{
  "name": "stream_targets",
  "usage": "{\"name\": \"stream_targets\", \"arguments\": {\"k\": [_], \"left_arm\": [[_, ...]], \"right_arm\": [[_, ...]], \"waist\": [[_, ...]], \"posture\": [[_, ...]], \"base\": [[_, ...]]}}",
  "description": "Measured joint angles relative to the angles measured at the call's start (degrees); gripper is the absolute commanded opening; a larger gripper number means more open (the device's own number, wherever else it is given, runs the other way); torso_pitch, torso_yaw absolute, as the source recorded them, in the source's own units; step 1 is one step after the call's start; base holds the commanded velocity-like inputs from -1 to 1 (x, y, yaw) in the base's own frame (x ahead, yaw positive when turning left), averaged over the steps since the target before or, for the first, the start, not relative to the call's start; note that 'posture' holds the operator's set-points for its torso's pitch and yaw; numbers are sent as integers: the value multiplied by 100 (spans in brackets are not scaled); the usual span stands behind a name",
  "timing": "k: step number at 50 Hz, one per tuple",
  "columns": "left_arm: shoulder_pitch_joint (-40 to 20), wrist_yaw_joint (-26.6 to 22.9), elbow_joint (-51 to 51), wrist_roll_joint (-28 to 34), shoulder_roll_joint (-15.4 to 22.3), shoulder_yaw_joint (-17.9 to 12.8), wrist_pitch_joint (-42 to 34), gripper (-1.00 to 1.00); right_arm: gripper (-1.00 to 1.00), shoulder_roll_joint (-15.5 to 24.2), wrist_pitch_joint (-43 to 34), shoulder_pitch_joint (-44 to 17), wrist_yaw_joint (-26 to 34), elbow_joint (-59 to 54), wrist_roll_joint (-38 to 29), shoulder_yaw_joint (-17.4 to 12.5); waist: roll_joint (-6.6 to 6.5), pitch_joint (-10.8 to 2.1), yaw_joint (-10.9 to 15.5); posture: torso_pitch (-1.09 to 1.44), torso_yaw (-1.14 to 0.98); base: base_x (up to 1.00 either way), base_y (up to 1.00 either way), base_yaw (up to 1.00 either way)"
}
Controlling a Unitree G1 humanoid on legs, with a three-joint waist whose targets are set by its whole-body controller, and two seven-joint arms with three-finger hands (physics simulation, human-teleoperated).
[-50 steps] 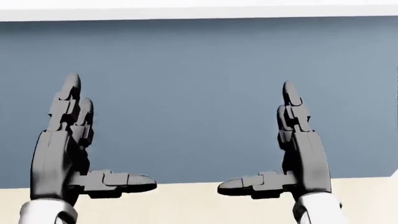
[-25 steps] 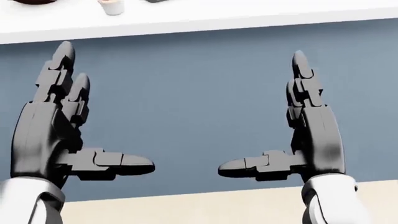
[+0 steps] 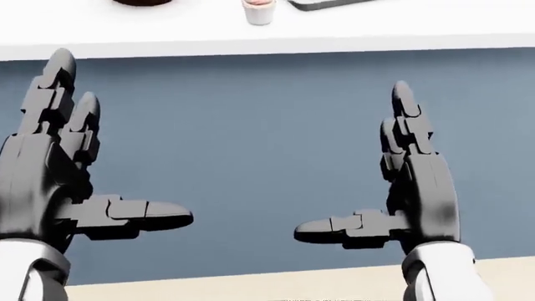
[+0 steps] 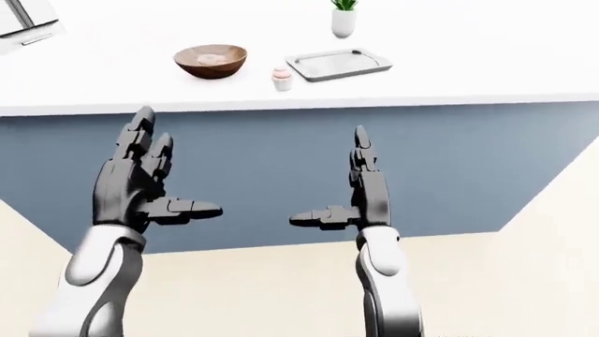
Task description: Pick up the bowl with donut and place it on the tray. Pick up the cupcake and place it on the tray.
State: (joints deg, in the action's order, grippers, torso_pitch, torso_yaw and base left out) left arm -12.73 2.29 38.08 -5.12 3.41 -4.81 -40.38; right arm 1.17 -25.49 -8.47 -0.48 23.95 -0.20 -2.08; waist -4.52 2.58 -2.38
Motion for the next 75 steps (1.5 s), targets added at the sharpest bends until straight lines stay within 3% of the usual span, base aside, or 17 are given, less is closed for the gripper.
{"name": "stream_targets", "arguments": {"k": [2,4,20,23,25,27,30,34,37,45,52,57,65,67,68,71,75], "left_arm": [[47,15,-50,13,34,-25,27,100],[88,42,-73,36,17,-55,-11,100],[-68,65,177,-61,60,-115,-124,100],[-124,70,169,-112,32,-6,-241,100],[-163,60,228,-158,47,19,-338,100],[-269,62,310,-199,55,14,-407,100],[-288,75,456,-236,78,-12,-440,100],[-227,117,357,-244,100,-127,-355,100],[-106,195,226,-189,133,-279,-435,100],[-291,200,524,-246,106,-50,-480,100],[-302,231,475,-172,106,-64,-456,100],[-233,150,372,-216,65,35,-604,100],[-338,140,540,-217,84,-42,-491,100],[-290,143,411,-217,116,-114,-516,100],[-262,160,379,-213,122,-164,-589,100],[-374,217,435,-222,169,-254,-755,100],[-519,238,667,-296,206,-239,-739,100]], "right_arm": [[100,-52,37,40,-7,-24,33,74],[100,-45,-20,83,26,-49,73,171],[100,17,-284,-140,54,334,233,70],[100,45,-332,-80,15,352,252,-52],[100,62,-414,-35,5,411,269,-60],[100,80,-428,-48,7,543,256,-54],[100,49,-359,-122,13,583,281,-52],[100,38,-520,-177,55,678,323,75],[100,0,-705,-203,137,674,365,275],[100,100,-824,-285,54,1175,359,-70],[100,135,-798,-299,79,1176,457,-86],[100,179,-897,-163,-3,1053,441,-262],[100,172,-850,-247,-34,1315,451,-154],[100,128,-932,-220,-31,1271,446,-68],[100,130,-1006,-215,-17,1249,453,-25],[100,136,-1075,-220,21,1260,466,-41],[100,151,-1000,-271,1,1423,448,-140]], "waist": [[-33,122,82],[-56,78,176],[702,-112,450],[656,76,285],[733,19,228],[687,-67,225],[519,-10,231],[147,10,331],[193,105,395],[446,18,375],[923,-65,473],[811,-28,376],[329,-105,274],[430,163,392],[360,231,428],[253,17,408],[412,-98,422]], "posture": [[0,0],[0,0],[0,0],[0,0],[0,0],[0,0],[0,0],[0,0],[0,0],[0,0],[0,0],[0,0],[0,0],[0,0],[0,0],[0,0],[0,0]], "base": [[36,0,0],[35,0,0],[36,0,0],[36,0,0],[5,0,11],[0,0,72],[0,0,78],[0,0,74],[0,0,0],[42,-12,0],[55,-17,0],[55,-16,0],[55,-12,0],[50,0,0],[29,0,0],[24,0,0],[21,0,0]]}}
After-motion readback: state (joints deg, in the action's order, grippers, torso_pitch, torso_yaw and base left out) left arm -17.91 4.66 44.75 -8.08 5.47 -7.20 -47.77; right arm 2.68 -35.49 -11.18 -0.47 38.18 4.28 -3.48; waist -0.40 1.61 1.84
